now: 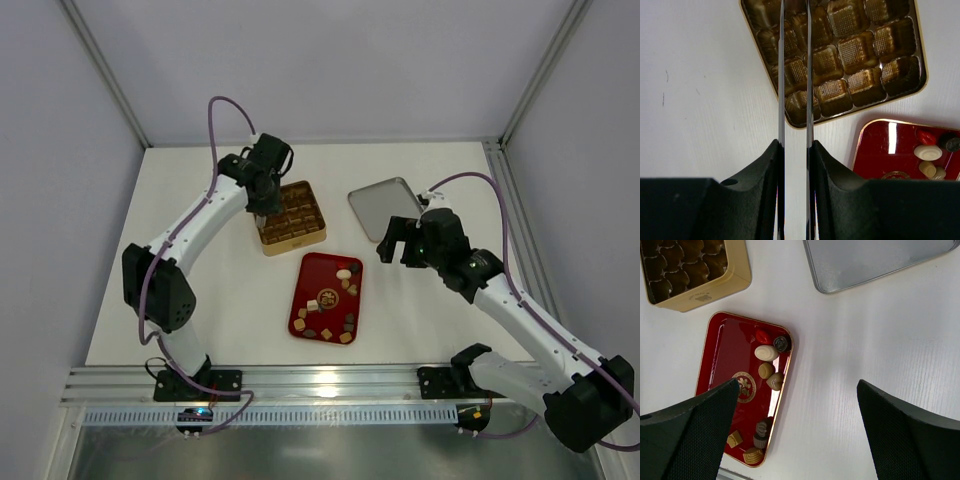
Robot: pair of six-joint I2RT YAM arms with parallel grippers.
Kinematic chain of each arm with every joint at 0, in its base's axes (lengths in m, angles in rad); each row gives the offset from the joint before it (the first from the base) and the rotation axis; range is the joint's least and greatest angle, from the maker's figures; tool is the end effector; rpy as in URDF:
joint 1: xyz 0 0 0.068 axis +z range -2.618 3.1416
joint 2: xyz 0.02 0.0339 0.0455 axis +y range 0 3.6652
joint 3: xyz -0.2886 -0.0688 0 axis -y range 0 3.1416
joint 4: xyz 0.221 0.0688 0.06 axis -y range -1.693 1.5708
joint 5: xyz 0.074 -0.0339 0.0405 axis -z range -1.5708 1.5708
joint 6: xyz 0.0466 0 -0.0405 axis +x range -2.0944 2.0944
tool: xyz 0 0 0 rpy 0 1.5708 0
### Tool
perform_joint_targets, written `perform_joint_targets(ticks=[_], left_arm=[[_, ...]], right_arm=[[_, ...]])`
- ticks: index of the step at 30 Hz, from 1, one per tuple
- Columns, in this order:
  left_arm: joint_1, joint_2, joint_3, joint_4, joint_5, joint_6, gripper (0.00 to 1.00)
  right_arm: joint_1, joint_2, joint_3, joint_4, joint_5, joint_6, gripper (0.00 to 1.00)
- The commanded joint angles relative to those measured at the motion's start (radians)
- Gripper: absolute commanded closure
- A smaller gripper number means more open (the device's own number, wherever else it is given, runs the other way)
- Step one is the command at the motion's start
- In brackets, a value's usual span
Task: Pack the chocolate
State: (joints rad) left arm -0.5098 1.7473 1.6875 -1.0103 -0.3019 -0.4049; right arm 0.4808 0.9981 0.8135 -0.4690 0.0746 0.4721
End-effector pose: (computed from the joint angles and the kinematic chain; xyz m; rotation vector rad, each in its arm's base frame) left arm 0.3138 -0.1596 0.3404 0.0348 2.5645 0.0604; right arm 0.1679 0.0836 0.3012 0.0318 2.2581 0.4364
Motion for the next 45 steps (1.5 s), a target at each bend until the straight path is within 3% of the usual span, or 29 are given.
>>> perform_joint_targets(ticks=[1, 9, 45], left_arm=[[0.017, 0.011, 0.070, 0.059, 0.018, 0.031, 0.76], [0.028, 0.066, 0.090, 0.055, 0.027, 0.044, 0.75], [0.030, 0.018, 0.034, 0.035, -0.013, 0.080, 0.71]], right_arm=[[0.004, 0.010, 0.039, 0.023, -0.012, -0.015, 0.00], [0.001, 0.017, 0.038, 0.032, -0.013, -0.012, 0.00], [0.002, 0.007, 0.024, 0.030, -0.013, 0.008, 0.00]])
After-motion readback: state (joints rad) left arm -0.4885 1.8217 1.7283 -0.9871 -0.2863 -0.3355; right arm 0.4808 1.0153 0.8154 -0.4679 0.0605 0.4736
